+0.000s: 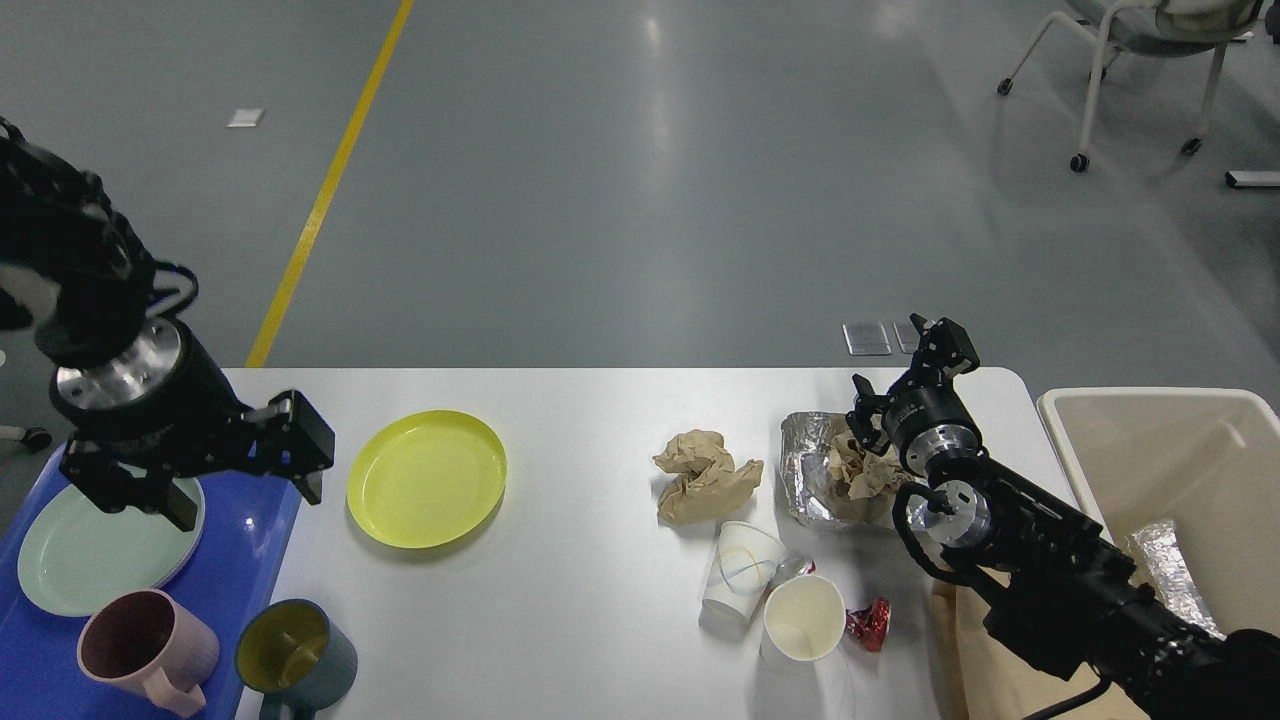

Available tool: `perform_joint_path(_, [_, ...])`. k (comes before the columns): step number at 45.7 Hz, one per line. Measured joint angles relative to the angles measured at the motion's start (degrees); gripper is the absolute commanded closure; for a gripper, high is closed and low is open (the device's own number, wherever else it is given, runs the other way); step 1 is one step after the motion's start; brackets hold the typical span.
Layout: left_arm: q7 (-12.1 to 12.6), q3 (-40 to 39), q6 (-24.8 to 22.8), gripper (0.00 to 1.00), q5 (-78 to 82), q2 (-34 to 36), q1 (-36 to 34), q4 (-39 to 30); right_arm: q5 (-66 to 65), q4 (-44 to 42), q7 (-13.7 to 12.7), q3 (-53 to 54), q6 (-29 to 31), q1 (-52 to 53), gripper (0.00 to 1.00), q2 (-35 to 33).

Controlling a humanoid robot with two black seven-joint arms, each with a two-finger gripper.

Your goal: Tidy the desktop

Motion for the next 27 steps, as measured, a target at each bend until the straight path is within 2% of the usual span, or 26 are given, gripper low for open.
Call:
perform_joint_path(11, [0.01,-6.47,12.38,0.05,8.16,4.11,13.98,0.31,0.00,-0.01,-0.01,-0.01,0.00,0.00,0.00,0.00])
perform_joint_path(18, [-0.02,-10.16,19.76,0.05,9.25,4.00,23.49,2.30,0.00,-0.06,-0.01,-0.03,0.00,0.00,0.00,0.00])
perform_joint_path(27, [-0.02,-11.26,23.17,0.05,9.30,2.22,33.28,7.42,0.00,-0.03,0.00,-0.01,0.00,0.00,0.00,0.00])
